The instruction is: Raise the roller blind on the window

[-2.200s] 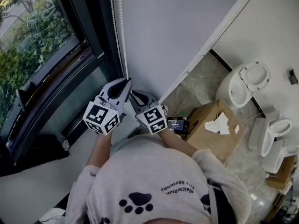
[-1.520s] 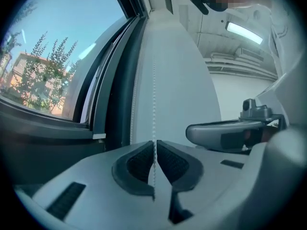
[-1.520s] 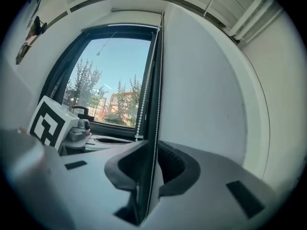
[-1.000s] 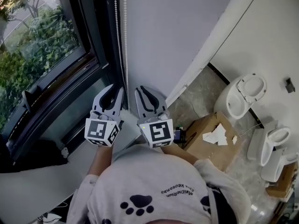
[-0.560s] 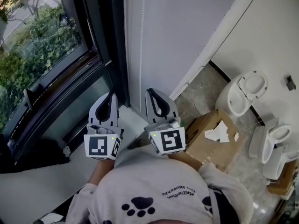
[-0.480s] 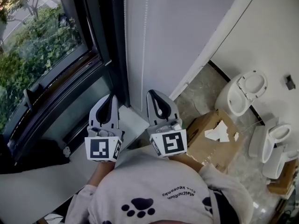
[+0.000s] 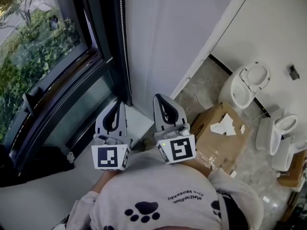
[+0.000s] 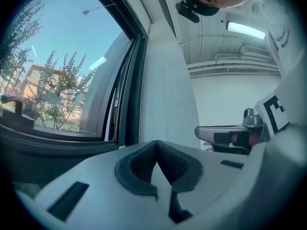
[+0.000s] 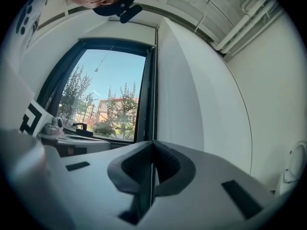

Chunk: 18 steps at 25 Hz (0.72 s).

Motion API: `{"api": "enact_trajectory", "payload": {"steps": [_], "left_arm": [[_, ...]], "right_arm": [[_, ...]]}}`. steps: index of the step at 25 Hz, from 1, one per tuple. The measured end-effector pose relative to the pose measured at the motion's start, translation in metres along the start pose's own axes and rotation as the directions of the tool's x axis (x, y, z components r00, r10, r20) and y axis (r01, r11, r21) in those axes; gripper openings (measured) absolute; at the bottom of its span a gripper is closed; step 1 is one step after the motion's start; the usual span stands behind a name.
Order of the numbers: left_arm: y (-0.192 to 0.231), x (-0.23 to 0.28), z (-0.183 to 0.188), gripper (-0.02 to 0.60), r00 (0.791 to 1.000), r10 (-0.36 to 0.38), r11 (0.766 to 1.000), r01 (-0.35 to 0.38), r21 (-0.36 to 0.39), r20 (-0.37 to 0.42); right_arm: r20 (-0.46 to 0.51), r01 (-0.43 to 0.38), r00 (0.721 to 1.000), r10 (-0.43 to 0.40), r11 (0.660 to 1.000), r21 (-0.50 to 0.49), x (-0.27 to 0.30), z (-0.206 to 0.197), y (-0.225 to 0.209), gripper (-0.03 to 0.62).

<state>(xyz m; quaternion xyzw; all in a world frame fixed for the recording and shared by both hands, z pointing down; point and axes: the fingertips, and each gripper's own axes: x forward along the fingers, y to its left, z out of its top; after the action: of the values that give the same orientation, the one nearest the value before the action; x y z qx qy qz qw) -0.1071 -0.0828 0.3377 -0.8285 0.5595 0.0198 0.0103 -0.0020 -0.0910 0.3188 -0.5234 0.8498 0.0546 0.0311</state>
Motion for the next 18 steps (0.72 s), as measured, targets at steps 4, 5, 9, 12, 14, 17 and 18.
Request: {"api": "enact_trajectory", "payload": {"steps": [4,5,9,12,14,17,18], "left_arm": [[-0.001,-0.007,-0.006,0.009,1.000,-0.027,1.000,0.027,-0.009,-0.015],[0.000,-0.009,-0.008,0.009,0.999,-0.031,0.999,0.031,-0.009,-0.019],[0.001,-0.015,-0.010,0.009,0.999,-0.046,0.999,0.046,-0.004,-0.015],[0.003,-0.020,-0.014,0.009,0.999,-0.051,0.999,0.051,-0.010,-0.005],[0.006,-0.021,-0.015,0.009,0.999,-0.049,0.999,0.049,-0.020,0.003],[0.003,-0.024,-0.014,0.009,0.998,-0.064,0.998,0.064,-0.016,0.011],[0.001,-0.025,-0.014,0.009,0.997,-0.072,0.997,0.072,-0.014,0.012]], "right_arm": [[-0.025,0.011,1.000,-0.011,1.000,-0.004,-0.004,-0.005,0.009,0.008],[-0.027,0.011,1.000,-0.011,1.000,-0.003,-0.005,-0.006,0.013,0.008],[-0.026,0.015,1.000,-0.015,1.000,-0.006,-0.008,-0.011,0.024,0.008],[-0.026,0.015,1.000,-0.015,1.000,-0.008,-0.011,-0.015,0.033,0.008],[-0.025,0.008,1.000,-0.009,1.000,-0.013,-0.011,-0.015,0.038,0.008],[-0.018,0.015,1.000,-0.016,1.000,-0.023,-0.013,-0.014,0.040,0.008],[-0.017,0.020,1.000,-0.021,0.999,-0.027,-0.014,-0.014,0.040,0.008]]}}
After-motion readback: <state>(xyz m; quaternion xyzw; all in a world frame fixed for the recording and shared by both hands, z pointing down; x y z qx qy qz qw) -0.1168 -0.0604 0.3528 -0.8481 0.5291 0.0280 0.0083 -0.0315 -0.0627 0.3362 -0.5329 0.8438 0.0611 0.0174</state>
